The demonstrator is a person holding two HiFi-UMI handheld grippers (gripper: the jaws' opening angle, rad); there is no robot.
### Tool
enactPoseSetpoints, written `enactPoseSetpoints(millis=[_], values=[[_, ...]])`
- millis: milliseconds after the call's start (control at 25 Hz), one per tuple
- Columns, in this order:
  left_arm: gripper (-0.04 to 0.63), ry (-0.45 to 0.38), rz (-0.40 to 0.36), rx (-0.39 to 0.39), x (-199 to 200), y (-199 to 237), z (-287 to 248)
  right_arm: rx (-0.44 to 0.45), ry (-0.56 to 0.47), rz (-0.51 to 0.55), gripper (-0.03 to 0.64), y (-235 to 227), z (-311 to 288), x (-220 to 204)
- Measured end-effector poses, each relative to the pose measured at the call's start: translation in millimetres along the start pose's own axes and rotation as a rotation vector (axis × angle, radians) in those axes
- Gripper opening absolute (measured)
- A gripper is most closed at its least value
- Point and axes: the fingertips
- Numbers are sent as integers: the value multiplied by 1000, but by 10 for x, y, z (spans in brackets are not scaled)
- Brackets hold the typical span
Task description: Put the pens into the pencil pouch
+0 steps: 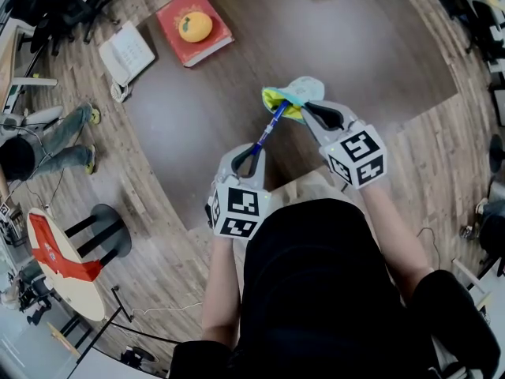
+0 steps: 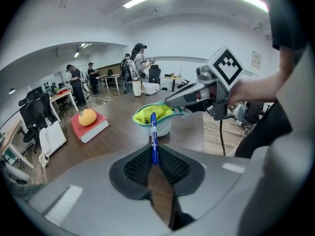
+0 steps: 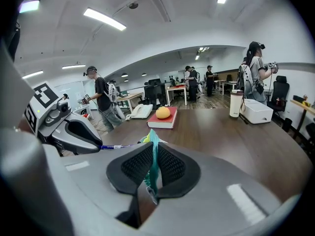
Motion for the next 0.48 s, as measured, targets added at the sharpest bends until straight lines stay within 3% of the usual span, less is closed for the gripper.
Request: enactPoseSetpoints(millis=[480], values=[[38, -47, -3, 2, 217, 2, 1, 7, -9, -4, 38, -14, 13, -22]])
Point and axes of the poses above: the fingertips, and each gripper's own axes: z backward along the fingers, y to its left, x out of its top, and after that the axes turned 4 degrees about x, right-handed
